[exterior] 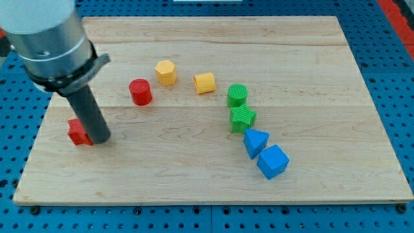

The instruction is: Put the red star at the center left side of the red circle

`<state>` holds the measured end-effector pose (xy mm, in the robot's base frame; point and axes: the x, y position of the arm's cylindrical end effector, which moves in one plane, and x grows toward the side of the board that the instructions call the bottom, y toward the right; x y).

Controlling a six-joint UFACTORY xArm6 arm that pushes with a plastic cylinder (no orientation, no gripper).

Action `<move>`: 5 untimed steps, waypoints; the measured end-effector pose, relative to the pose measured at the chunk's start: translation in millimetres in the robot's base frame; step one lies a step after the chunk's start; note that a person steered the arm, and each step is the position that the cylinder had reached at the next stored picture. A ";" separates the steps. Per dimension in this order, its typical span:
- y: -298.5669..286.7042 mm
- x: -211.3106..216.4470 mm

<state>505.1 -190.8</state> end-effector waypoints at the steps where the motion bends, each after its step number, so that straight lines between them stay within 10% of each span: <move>1: 0.4 26.0; 3: -67.0 -4.4; 5: 6.4 12.0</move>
<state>517.2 -184.4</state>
